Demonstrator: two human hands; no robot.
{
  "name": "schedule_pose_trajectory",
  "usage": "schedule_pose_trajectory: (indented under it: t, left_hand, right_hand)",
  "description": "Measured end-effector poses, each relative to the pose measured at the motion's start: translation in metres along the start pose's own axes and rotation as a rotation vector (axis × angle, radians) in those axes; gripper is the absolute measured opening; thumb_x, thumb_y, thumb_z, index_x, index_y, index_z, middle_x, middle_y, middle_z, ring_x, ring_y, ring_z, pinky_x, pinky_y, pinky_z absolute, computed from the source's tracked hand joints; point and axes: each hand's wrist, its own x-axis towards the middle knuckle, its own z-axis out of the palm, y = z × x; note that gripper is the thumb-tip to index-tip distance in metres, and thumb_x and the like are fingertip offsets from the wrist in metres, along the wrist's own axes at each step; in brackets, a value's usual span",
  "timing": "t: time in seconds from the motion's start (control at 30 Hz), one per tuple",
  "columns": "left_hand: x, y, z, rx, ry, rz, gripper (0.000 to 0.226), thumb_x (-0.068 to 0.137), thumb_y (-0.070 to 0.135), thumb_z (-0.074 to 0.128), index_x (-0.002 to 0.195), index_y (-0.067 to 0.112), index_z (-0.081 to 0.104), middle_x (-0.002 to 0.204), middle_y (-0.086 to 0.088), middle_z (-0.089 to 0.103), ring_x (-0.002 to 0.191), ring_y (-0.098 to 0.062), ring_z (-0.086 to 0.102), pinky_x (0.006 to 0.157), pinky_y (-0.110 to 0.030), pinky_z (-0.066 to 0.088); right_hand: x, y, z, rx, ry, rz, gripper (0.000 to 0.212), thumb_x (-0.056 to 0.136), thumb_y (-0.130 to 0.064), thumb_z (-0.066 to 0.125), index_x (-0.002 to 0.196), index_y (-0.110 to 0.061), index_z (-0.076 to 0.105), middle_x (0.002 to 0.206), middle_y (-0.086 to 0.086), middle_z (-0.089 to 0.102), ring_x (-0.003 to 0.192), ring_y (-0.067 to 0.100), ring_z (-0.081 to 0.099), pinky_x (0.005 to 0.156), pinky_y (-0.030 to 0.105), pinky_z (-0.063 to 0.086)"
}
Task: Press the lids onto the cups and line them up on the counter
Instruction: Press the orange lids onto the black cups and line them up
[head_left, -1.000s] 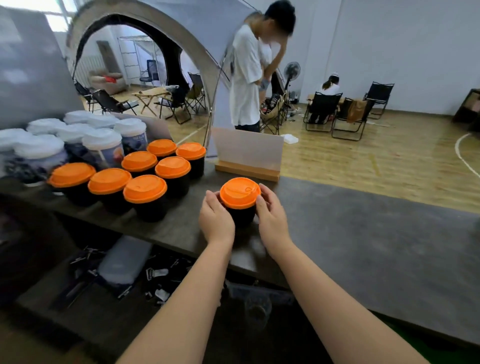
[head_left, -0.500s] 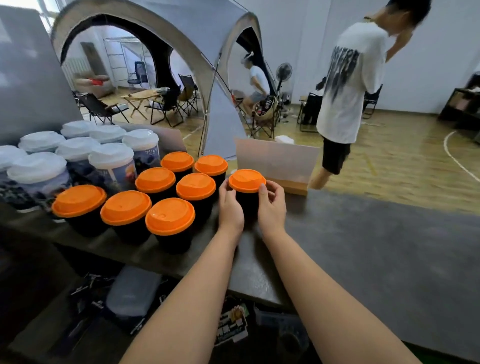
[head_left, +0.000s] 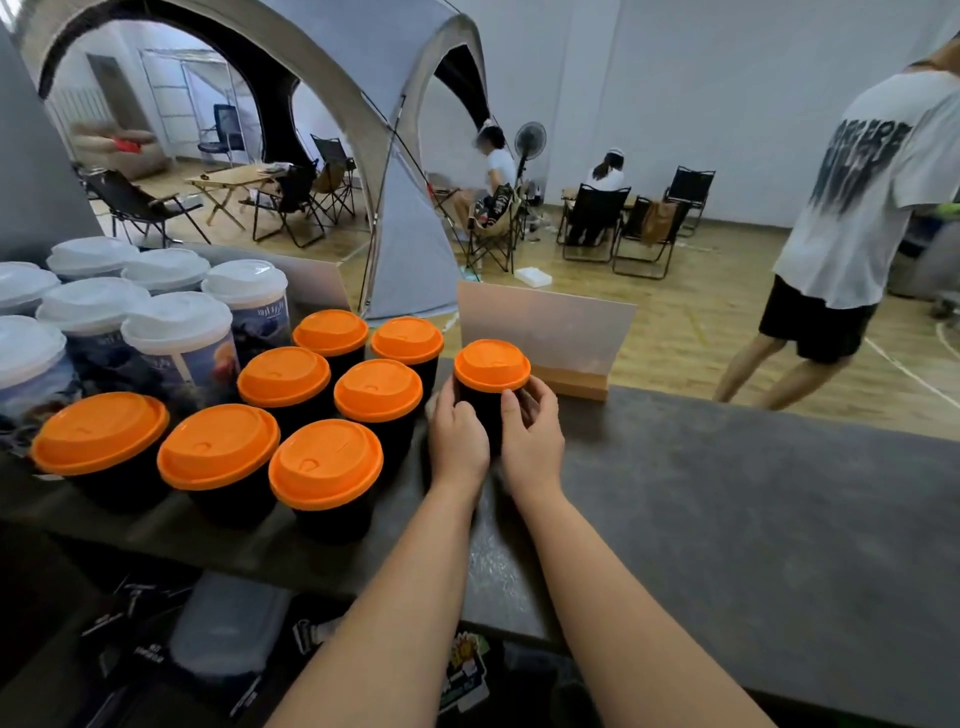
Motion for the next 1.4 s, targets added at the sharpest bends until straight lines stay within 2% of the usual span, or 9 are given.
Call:
schedule_pose_trajectory:
  t: [0.17,0.3,0.47,0.7,0.87,1.0,1.1,1.2,1.4]
  left_hand:
    - [-0.002,0.001,-0.002,-0.149,0.011,-0.029,0.049,0.093,0.003,0.036,0.139,0.016,0.049,0.131,-0.009,0.058,0.12,-0.023,0.055,0.1,-0.034,0.045]
    - [-0.001,-0.001,-0.001,-0.17,-0.001,-0.039,0.048,0.096,0.007,0.035,0.142,0.018,0.043,0.13,-0.006,0.056,0.119,-0.021,0.052,0.094,-0.031,0.043]
    - [-0.001,0.0,-0.002,-0.1,-0.037,-0.004,0.067,0.082,0.032,0.035,0.149,0.029,0.038,0.144,-0.002,0.051,0.131,-0.02,0.048,0.111,-0.043,0.04]
    - [0.003,-0.002,-0.003,-0.093,-0.084,0.015,0.075,0.078,0.059,0.03,0.147,0.032,0.041,0.141,-0.004,0.055,0.132,-0.02,0.051,0.113,-0.046,0.04]
    - [0.002,0.001,-0.005,-0.194,-0.078,-0.059,0.052,0.101,0.043,0.027,0.144,0.022,0.047,0.138,-0.01,0.058,0.129,-0.023,0.054,0.111,-0.047,0.041]
    - [0.004,-0.003,-0.006,-0.266,-0.07,-0.066,0.064,0.092,0.054,0.029,0.146,0.023,0.045,0.141,-0.007,0.056,0.131,-0.019,0.053,0.112,-0.044,0.041]
    - [0.008,-0.009,-0.005,-0.289,-0.05,-0.113,0.077,0.086,0.064,0.031,0.151,0.023,0.038,0.151,-0.007,0.046,0.138,-0.019,0.044,0.117,-0.044,0.034]
    - [-0.009,0.006,-0.006,-0.358,-0.027,-0.153,0.053,0.106,0.036,0.022,0.15,0.011,0.038,0.149,-0.004,0.046,0.136,-0.014,0.044,0.111,-0.027,0.035]
    - [-0.073,0.014,-0.012,-0.286,0.081,-0.193,0.053,0.104,0.026,0.015,0.154,0.013,0.029,0.159,-0.004,0.031,0.147,-0.016,0.029,0.118,-0.029,0.021]
  right_hand:
    - [0.002,0.0,0.0,-0.097,-0.028,-0.038,0.04,0.104,-0.022,0.041,0.143,-0.016,0.047,0.138,-0.001,0.055,0.118,0.001,0.044,0.09,0.007,0.029]
    - [0.002,0.0,0.002,-0.077,-0.041,-0.019,0.038,0.104,-0.023,0.039,0.141,-0.014,0.047,0.137,0.002,0.055,0.119,0.007,0.047,0.088,0.009,0.031]
    - [-0.001,-0.002,0.002,-0.099,-0.074,-0.023,0.035,0.105,-0.025,0.036,0.136,-0.014,0.047,0.129,-0.001,0.057,0.113,0.007,0.048,0.089,0.017,0.034]
    - [-0.005,-0.005,0.003,-0.094,-0.101,-0.018,0.039,0.106,-0.028,0.032,0.14,-0.014,0.044,0.126,-0.008,0.052,0.118,0.007,0.046,0.095,0.019,0.033]
    - [-0.006,-0.005,0.003,-0.074,-0.106,-0.016,0.038,0.106,-0.028,0.031,0.14,-0.015,0.043,0.126,-0.007,0.052,0.117,0.006,0.046,0.091,0.014,0.033]
    - [-0.006,-0.006,0.001,-0.043,-0.097,-0.001,0.038,0.106,-0.029,0.03,0.14,-0.016,0.042,0.123,-0.01,0.051,0.115,0.004,0.047,0.081,0.003,0.035]
    - [-0.003,-0.006,0.002,-0.021,-0.076,0.03,0.04,0.106,-0.03,0.03,0.141,-0.016,0.041,0.127,-0.006,0.051,0.118,0.008,0.046,0.096,0.02,0.039]
    - [-0.003,-0.002,0.001,0.016,-0.065,0.076,0.042,0.105,-0.035,0.03,0.143,-0.018,0.039,0.131,-0.006,0.048,0.124,0.013,0.045,0.109,0.04,0.04]
    - [-0.008,0.001,-0.038,0.149,-0.065,0.249,0.039,0.104,-0.039,0.032,0.14,-0.024,0.04,0.124,-0.004,0.049,0.123,0.021,0.05,0.11,0.04,0.039]
